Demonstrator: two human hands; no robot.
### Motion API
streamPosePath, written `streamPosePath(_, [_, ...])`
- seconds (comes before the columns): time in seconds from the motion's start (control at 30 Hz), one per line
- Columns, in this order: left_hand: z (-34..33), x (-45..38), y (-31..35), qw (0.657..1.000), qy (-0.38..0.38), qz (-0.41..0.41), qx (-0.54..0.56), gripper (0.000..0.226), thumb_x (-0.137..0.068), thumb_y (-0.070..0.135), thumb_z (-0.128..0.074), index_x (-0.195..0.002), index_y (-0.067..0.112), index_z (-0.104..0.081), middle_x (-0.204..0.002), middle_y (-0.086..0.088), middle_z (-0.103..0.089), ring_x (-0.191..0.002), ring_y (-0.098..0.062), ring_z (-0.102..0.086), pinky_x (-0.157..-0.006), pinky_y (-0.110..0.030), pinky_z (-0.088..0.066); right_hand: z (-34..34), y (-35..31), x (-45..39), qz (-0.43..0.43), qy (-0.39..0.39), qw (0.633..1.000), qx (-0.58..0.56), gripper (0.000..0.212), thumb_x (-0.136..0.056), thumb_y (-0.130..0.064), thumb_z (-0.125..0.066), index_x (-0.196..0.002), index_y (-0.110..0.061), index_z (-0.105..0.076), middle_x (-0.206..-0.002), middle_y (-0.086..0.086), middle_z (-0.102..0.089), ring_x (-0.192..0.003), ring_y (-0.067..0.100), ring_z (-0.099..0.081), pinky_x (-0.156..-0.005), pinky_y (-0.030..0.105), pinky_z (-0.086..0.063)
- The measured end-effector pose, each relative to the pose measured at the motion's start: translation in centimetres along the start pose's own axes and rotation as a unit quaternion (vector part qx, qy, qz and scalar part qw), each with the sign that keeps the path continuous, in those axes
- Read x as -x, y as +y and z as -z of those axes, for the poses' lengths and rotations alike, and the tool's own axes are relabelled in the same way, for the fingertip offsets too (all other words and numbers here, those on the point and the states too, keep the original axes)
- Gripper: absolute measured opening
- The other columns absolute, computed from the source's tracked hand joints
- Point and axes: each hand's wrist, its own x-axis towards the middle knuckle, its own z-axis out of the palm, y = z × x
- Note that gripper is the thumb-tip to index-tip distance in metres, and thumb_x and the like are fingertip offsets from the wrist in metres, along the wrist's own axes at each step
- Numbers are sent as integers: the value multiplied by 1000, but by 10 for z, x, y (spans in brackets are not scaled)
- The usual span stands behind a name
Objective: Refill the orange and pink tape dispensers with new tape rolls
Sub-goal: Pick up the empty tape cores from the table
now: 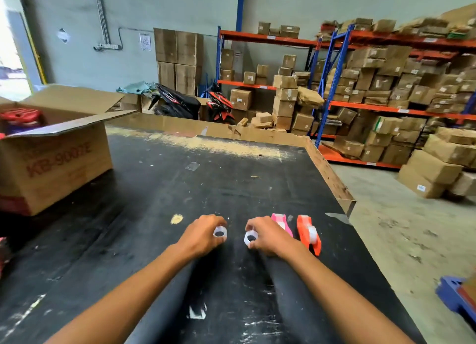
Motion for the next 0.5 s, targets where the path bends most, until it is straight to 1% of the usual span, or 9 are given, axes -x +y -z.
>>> streamPosePath(0.07, [-7,-14,3,1000,-14,6,-11,35,-82,29,-57,-116,22,-61,-123,0,-65,-114,-25,-59,-89,-36,-50,0,4,-13,-3,-9,1000,16,27,-80,-14,-59,-107,-9,-63,-117,14,-64,-103,32,-61,-83,38,-52])
streamPosePath(0.13, [-15,-24,5,999,-37,9,-24,37,-82,29,-57,-118,23,-58,-124,0,-64,-114,-26,-58,-88,-37,-50,-2,7,-22,-4,-20,999,26,27,-82,-14,-58,-108,-9,-62,-118,15,-63,-104,33,-60,-81,37,-51])
streamPosePath(0.23, [-25,-30,5,997,-64,16,-32,41,-82,30,-57,-122,20,-55,-124,-3,-63,-114,-27,-56,-85,-37,-48,-5,7,-28,-1,-37,998,45,30,-83,-14,-58,-112,-10,-60,-121,16,-61,-106,35,-59,-84,38,-51])
streamPosePath(0.27, [-26,-30,5,997,-66,20,-33,43,-82,31,-58,-124,20,-54,-126,-4,-62,-117,-26,-55,-87,-37,-48,-5,6,-28,-1,-41,998,49,31,-83,-14,-58,-114,-10,-60,-121,17,-61,-107,36,-59,-85,39,-51])
streamPosePath(0.4, [-23,-24,2,997,-60,25,-29,59,-84,35,-59,-138,20,-43,-140,-2,-52,-131,-22,-45,-101,-36,-43,-4,5,-24,-2,-46,998,48,39,-81,-18,-62,-119,-13,-58,-124,15,-60,-110,34,-58,-88,40,-52])
streamPosePath(0.5, [-16,-12,-1,999,-39,19,-32,59,-83,38,-61,-136,19,-44,-135,-4,-54,-129,-23,-46,-99,-37,-45,3,2,-10,5,-30,998,50,37,-80,-20,-65,-116,-14,-59,-120,11,-63,-106,31,-60,-84,38,-52])
